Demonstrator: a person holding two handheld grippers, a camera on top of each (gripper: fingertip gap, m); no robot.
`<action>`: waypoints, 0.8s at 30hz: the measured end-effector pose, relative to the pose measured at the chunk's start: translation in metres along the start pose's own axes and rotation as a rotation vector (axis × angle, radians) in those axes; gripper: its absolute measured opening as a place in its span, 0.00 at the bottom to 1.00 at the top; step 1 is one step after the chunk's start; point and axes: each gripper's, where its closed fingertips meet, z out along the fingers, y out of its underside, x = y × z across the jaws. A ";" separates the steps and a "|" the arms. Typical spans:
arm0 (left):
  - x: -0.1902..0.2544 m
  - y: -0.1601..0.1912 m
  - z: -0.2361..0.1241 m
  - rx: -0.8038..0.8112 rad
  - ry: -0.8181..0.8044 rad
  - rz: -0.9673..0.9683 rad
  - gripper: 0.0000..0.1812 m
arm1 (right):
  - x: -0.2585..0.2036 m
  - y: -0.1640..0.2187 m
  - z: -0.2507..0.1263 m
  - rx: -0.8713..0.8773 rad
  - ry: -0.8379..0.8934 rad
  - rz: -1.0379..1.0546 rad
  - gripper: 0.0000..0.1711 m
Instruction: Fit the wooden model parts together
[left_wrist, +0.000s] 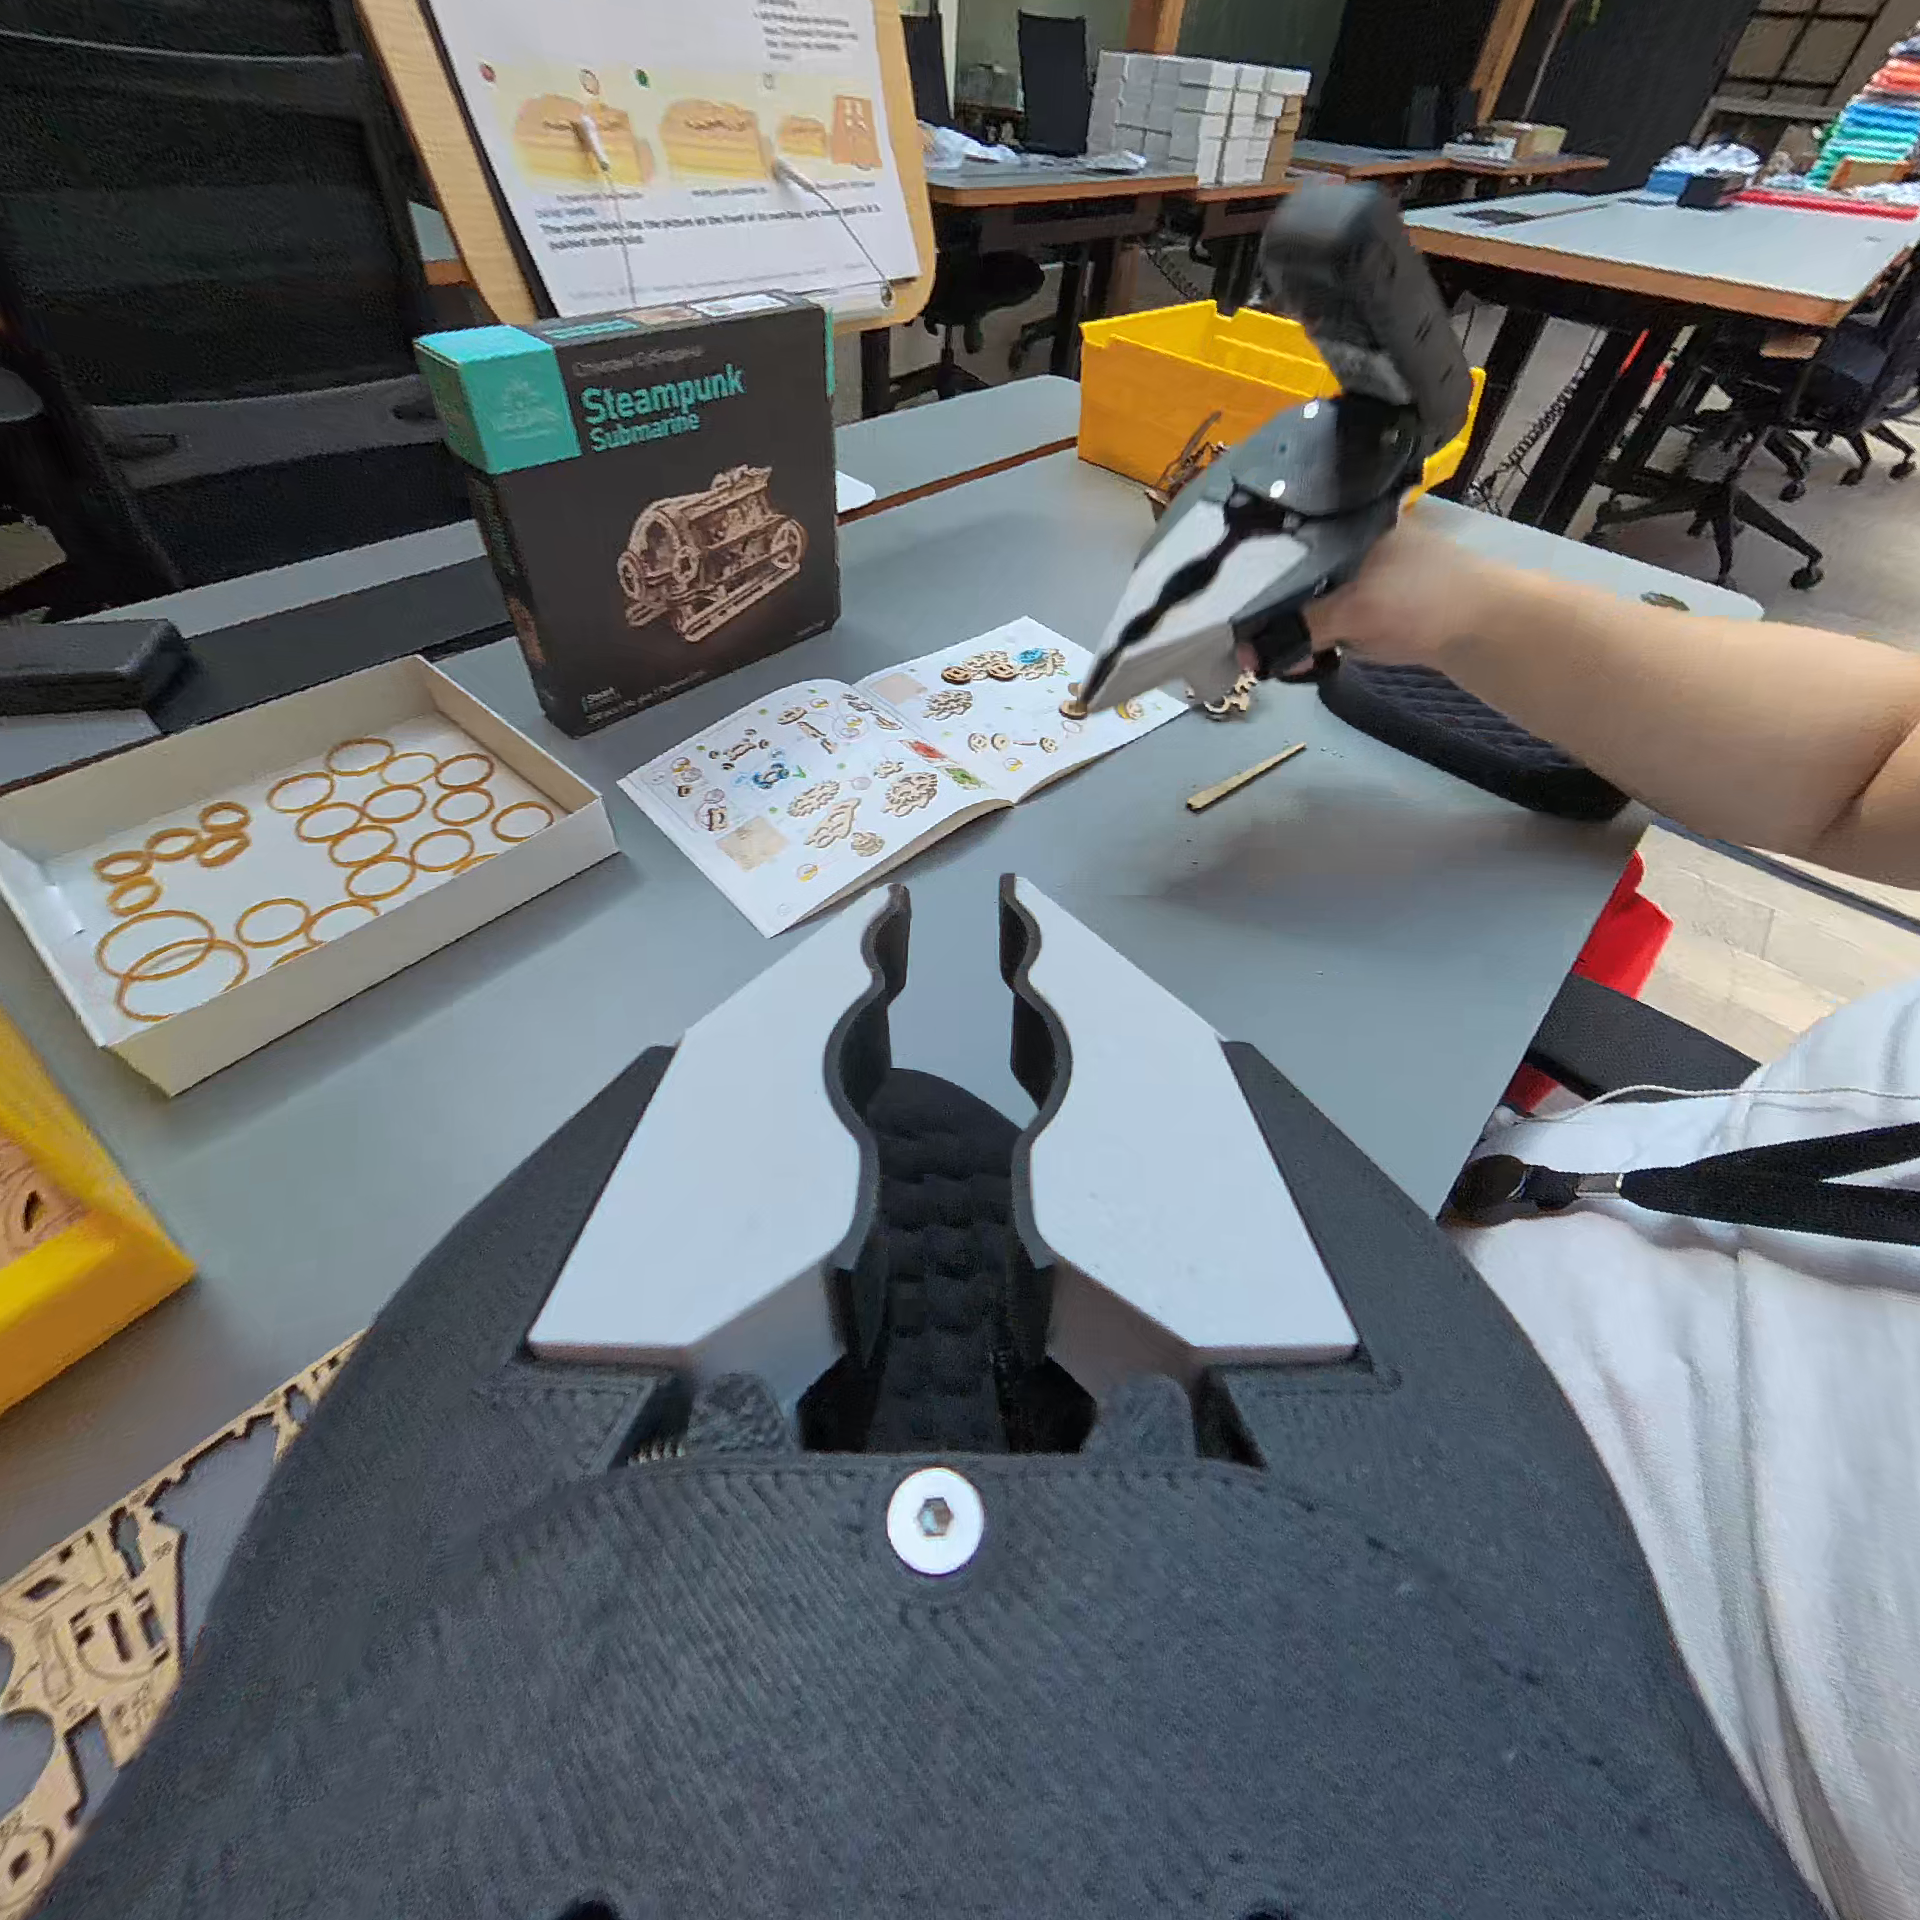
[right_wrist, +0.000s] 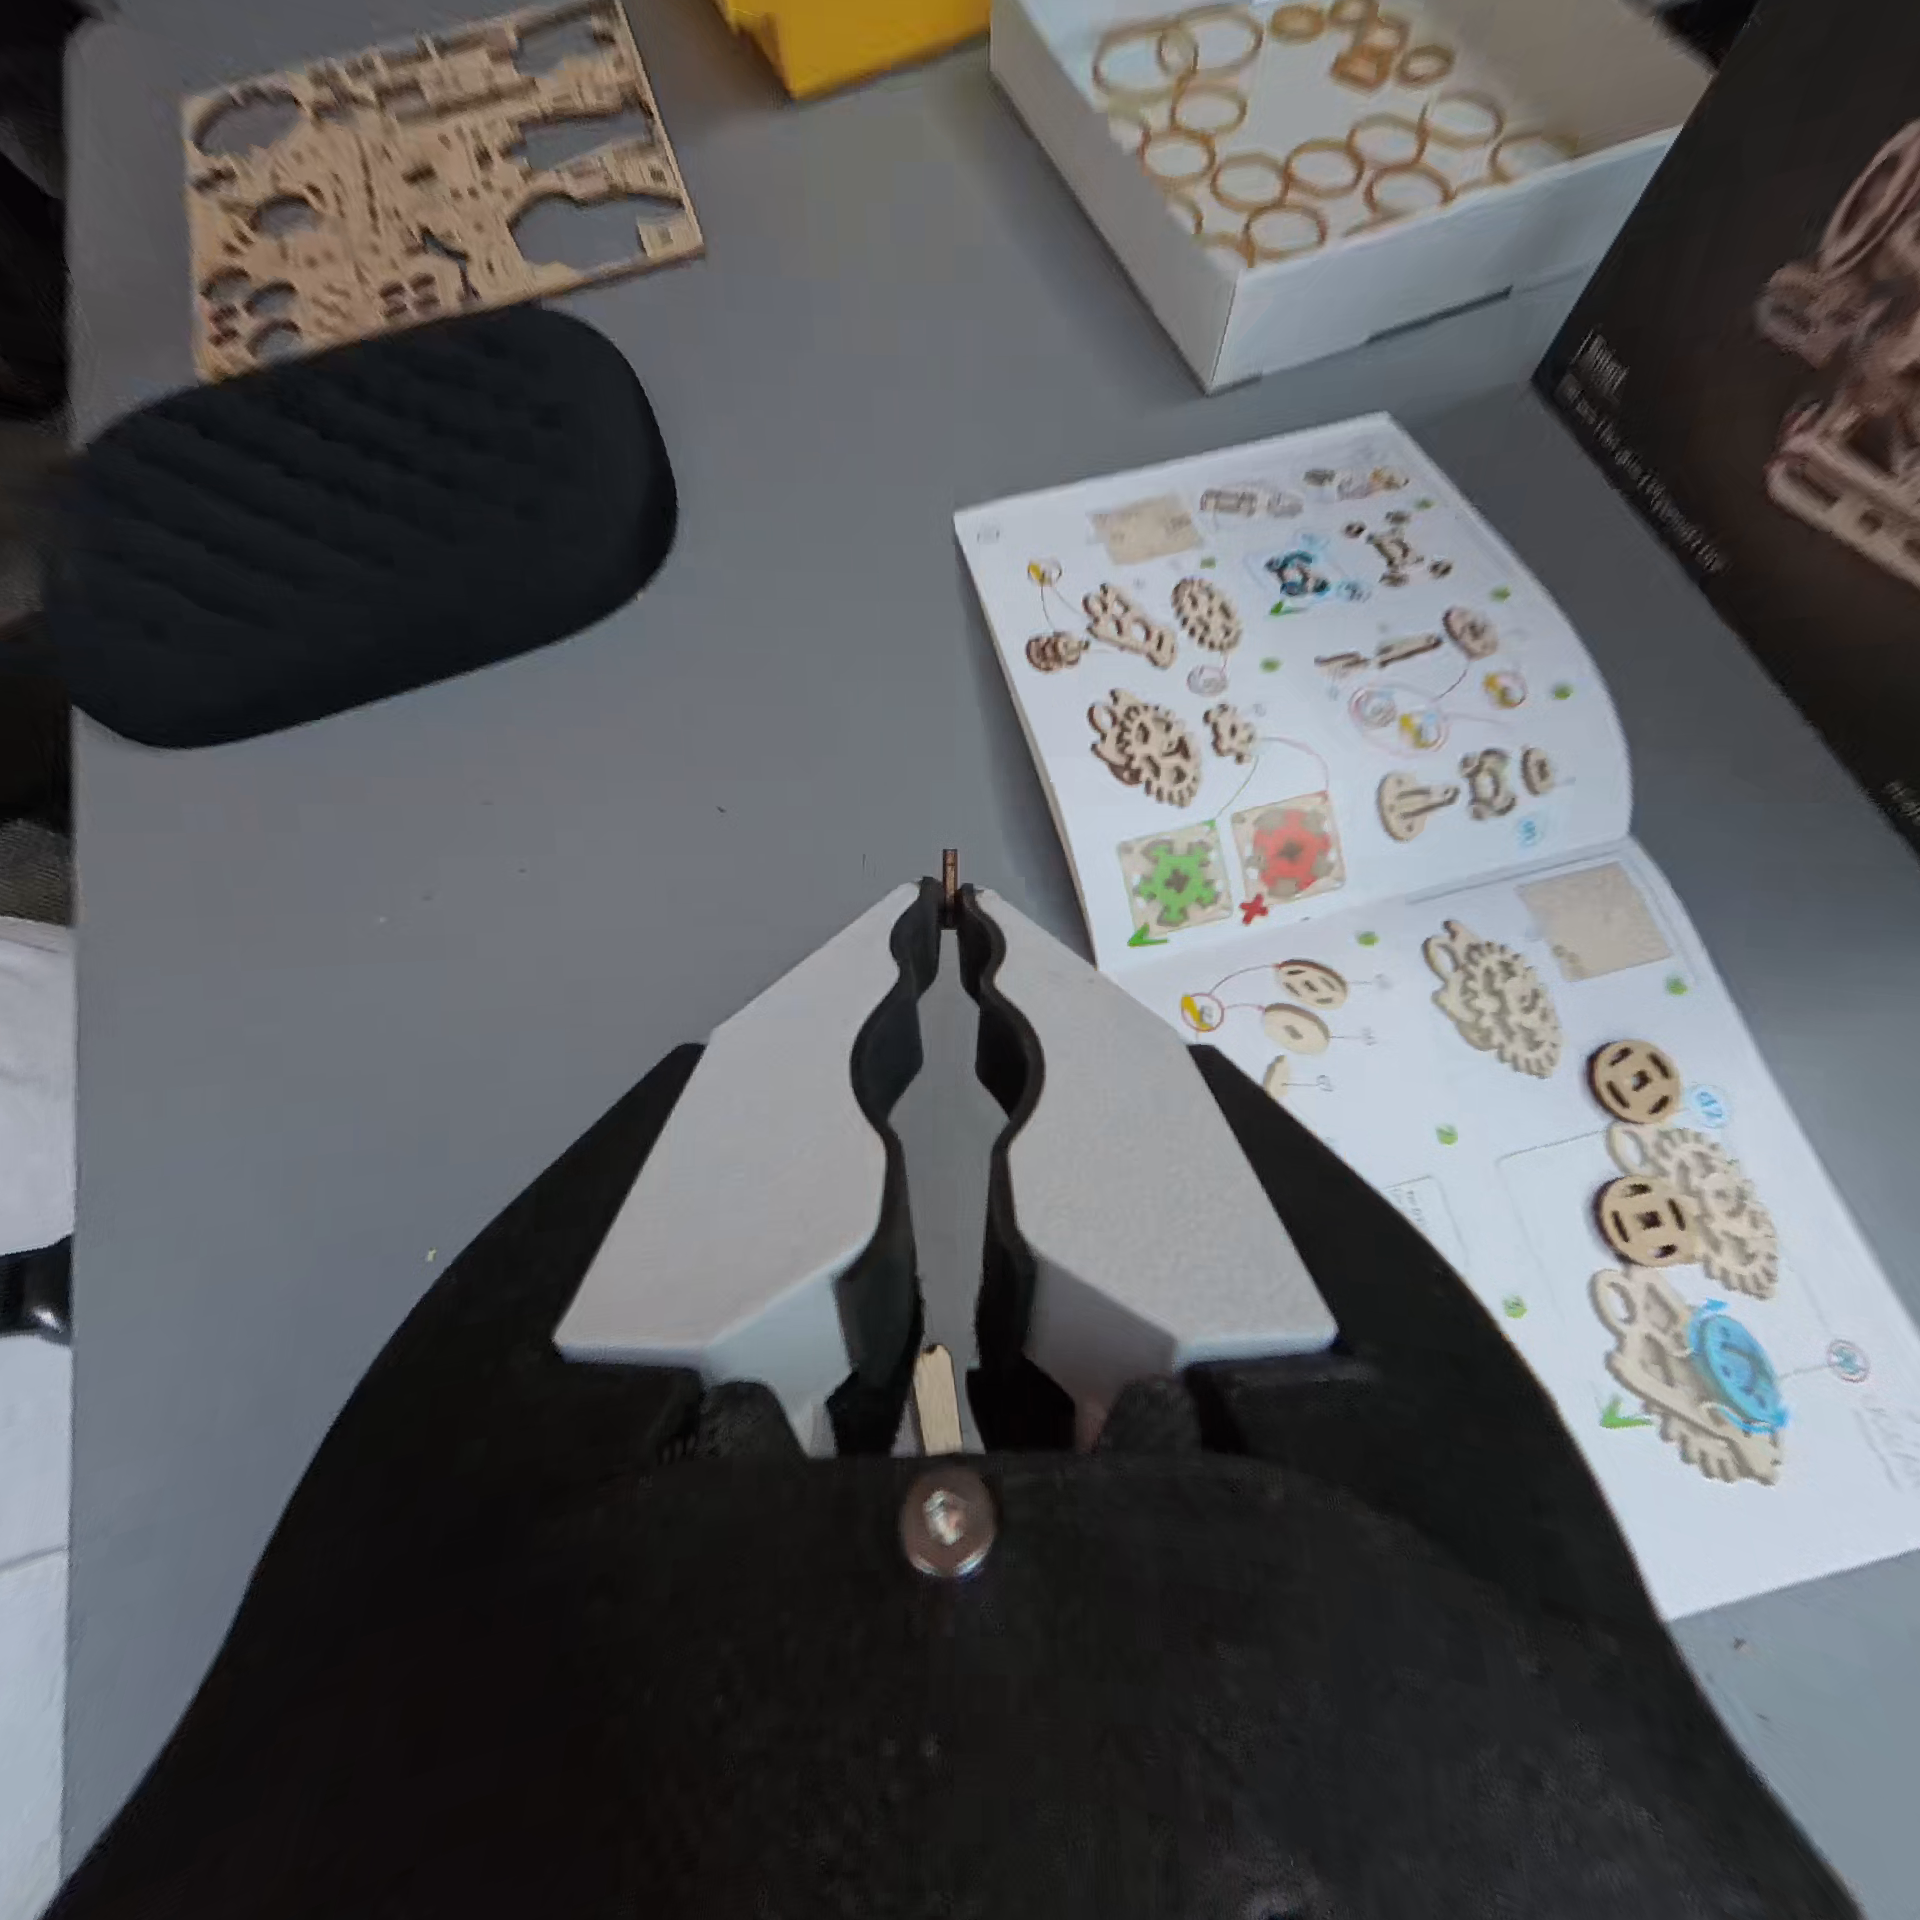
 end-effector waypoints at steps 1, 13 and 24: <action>0.006 -0.001 0.008 -0.018 0.023 0.019 0.08 | 0.000 -0.021 -0.024 0.105 -0.040 -0.018 0.01; 0.084 0.020 0.158 -0.226 0.436 0.416 0.05 | 0.027 0.029 -0.107 0.296 -0.405 0.442 0.01; 0.145 0.021 0.244 -0.041 0.703 0.562 0.05 | -0.012 0.035 -0.101 0.237 -0.620 0.572 0.01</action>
